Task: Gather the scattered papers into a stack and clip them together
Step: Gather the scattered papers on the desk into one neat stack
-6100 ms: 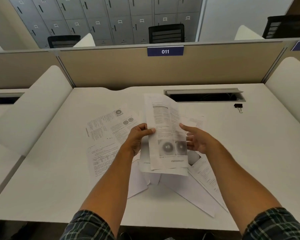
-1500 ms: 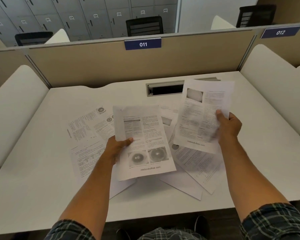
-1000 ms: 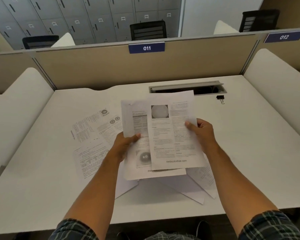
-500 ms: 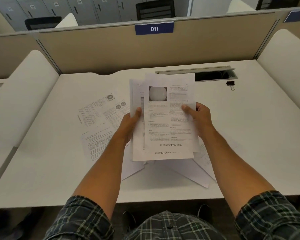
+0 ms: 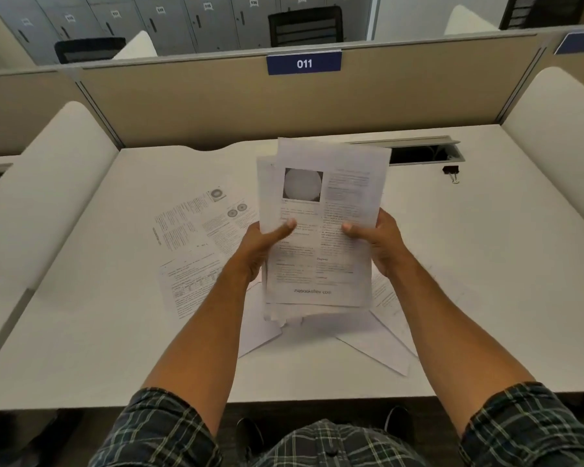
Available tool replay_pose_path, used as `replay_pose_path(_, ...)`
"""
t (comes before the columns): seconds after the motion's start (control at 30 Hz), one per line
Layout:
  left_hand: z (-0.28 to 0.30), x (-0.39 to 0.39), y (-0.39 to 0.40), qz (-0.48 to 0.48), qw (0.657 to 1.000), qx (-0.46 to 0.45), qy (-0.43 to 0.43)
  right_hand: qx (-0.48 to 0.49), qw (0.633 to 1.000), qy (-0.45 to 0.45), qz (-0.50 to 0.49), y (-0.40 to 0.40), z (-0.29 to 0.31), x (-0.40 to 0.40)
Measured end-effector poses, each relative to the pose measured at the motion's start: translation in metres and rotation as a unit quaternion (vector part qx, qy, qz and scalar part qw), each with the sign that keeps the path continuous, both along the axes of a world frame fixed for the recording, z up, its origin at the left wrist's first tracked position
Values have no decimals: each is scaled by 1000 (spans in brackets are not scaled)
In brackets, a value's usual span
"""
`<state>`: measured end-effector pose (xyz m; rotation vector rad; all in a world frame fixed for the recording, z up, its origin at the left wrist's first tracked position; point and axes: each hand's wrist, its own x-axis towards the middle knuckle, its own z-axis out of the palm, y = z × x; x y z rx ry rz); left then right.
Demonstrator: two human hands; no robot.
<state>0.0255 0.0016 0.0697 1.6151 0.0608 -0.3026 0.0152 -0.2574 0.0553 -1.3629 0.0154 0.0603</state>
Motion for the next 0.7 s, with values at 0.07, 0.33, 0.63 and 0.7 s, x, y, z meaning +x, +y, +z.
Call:
replay_pose_path(0.07,2,1,1,-14,1000,-8,-22,1,1000,-21,-8,0,6,1)
replay_pose_path(0.33,10,2,5,-86,989,-69,-95,-42,994,-90,52,-9,30,0)
replay_pose_path(0.63,-6,-5,-2,-74,995,-20,-69,-54,995,-58,55,-7,5,-7)
replay_pose_path(0.7,-6,-6,0,-69,996,-18,-61,-49,996,-50,56,-9,2,-8)
